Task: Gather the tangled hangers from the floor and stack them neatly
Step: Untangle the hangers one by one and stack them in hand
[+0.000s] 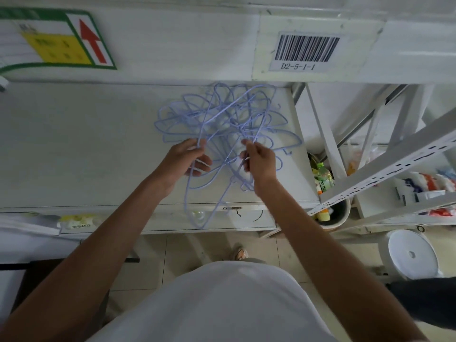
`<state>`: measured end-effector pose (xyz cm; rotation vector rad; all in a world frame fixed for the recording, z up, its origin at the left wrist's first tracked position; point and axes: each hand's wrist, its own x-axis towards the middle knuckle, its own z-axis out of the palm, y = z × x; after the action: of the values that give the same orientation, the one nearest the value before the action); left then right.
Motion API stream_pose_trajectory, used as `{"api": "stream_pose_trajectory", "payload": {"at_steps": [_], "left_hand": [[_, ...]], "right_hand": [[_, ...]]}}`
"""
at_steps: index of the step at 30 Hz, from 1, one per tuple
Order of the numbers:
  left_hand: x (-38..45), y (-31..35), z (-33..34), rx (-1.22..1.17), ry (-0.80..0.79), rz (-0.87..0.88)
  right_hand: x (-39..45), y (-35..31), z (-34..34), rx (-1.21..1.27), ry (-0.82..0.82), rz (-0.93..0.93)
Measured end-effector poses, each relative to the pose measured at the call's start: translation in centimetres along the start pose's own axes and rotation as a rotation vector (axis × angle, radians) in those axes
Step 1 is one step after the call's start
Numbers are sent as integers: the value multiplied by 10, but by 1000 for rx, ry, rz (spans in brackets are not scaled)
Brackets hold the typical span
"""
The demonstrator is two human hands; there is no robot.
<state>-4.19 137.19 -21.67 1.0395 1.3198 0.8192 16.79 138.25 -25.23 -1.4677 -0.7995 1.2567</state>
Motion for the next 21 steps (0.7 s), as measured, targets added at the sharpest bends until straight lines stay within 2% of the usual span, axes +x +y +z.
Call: {"api": "stream_pose_trajectory", "payload": {"at_steps": [3,6,12,18,21], "left_hand": [[3,-14,9,63,17,-26],[10,-19,17,95,32,-64],[34,-24,27,75,166,-117],[51,-37,27,215,276,-156],[58,-49,27,211,315,-174]], "right_hand": [[49,-15,0,-154,23,-61],[84,-21,4,-279,-72,-70],[114,-16,13,-520,-188,-47],[119,-4,10,-748,-163,-66],[117,-2,9,-878,-139,-102]]}}
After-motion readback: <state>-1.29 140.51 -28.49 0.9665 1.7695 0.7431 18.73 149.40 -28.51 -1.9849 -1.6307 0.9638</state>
